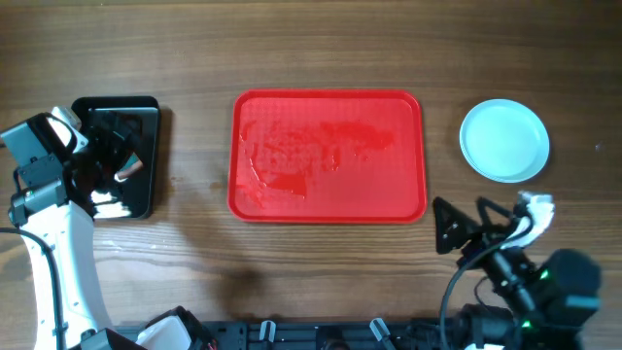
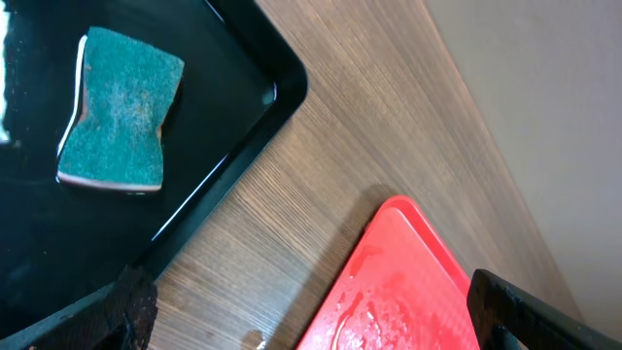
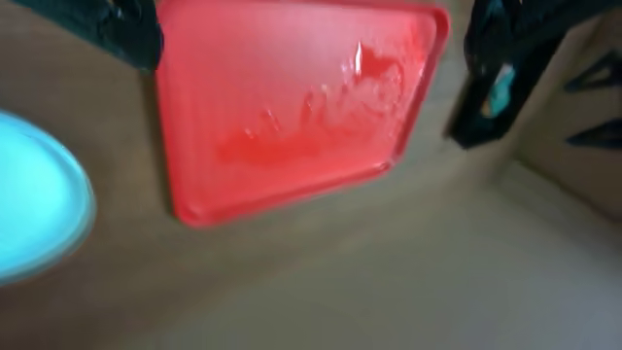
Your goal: Clean dirty plates on tray and stack at the side
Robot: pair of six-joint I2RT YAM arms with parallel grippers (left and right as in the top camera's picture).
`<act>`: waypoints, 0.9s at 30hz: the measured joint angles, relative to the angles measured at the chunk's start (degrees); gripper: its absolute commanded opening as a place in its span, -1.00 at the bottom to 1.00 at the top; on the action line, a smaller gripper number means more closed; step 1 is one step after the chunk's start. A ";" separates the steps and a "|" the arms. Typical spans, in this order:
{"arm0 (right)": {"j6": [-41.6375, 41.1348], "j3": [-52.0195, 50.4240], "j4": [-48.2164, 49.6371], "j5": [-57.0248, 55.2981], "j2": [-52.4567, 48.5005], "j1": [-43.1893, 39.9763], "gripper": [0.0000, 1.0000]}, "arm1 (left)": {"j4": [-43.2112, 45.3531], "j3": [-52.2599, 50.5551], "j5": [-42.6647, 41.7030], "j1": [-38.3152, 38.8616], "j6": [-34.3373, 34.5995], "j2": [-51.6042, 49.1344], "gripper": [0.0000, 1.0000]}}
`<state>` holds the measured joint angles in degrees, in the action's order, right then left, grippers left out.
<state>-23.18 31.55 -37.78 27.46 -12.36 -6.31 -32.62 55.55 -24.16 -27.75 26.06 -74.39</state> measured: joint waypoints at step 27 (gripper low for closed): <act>4.57 -28.35 39.32 -7.41 11.26 5.46 0.98 | 0.00 0.00 0.02 -0.02 0.00 0.00 1.00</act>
<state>-18.61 3.20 1.54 20.05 -1.10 -0.84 -32.62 55.55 -24.14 -27.77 26.06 -74.39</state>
